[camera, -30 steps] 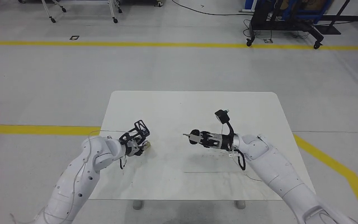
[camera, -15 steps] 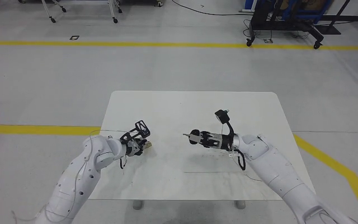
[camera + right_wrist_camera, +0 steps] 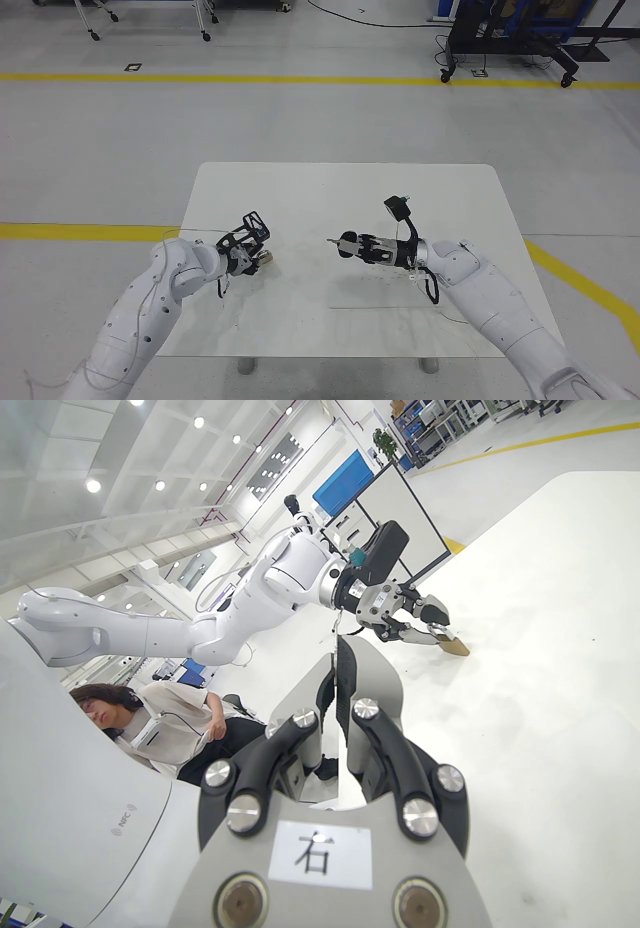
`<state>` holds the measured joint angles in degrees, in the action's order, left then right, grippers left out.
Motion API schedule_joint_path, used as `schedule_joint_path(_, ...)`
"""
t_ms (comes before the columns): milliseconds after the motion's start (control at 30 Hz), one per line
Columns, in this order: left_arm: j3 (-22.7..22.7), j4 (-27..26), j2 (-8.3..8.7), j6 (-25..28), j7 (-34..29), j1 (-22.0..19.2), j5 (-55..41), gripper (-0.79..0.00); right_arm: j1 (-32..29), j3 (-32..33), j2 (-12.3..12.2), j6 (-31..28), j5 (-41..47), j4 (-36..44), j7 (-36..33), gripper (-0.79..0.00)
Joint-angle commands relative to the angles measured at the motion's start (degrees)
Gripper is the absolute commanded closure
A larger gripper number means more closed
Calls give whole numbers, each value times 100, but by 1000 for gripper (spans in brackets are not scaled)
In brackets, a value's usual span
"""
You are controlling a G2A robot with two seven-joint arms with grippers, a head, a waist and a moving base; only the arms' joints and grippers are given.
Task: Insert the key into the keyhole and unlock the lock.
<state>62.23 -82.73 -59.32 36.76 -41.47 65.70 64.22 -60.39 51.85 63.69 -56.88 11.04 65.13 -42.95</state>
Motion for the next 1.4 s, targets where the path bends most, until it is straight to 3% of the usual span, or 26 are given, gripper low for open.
schedule_joint_path(0, -12, 28, -2, 1, 6, -17, -3, -157, 0, 0, 0, 0, 0, 0, 0, 0)
schedule_joint_path(133, -53, 76, -8, -3, 14, -54, -10, 0, 0, 0, 0, 0, 0, 0, 0, 0)
schedule_joint_path(433, -57, 370, -25, 135, 375, -155, -265, 0, 0, 0, 0, 0, 0, 0, 0, 0)
schedule_joint_path(667, 220, 854, -29, 307, 743, -274, -1363, 0, 0, 0, 0, 0, 0, 0, 0, 0)
schedule_joint_path(967, 218, 858, -36, 333, 787, -258, -1495, 0, 0, 0, 0, 0, 0, 0, 0, 0)
schedule_joint_path(1033, 248, 893, -51, 414, 986, -196, -1931, 0, 0, 0, 0, 0, 0, 0, 0, 0)
schedule_joint_path(1133, 312, 1467, -82, 935, 986, -326, -3252, 0, -82, -10, 8, 90, 86, 142, 120, 0)
schedule_joint_path(1267, 74, 2444, -184, 1664, 285, -849, -5526, 0, -129, 56, 0, 84, 50, 311, 260, 0)
schedule_joint_path(1367, -229, 2984, -272, 1732, -681, -1262, -7214, 0, -130, -32, 32, 55, 52, 436, 303, 0)
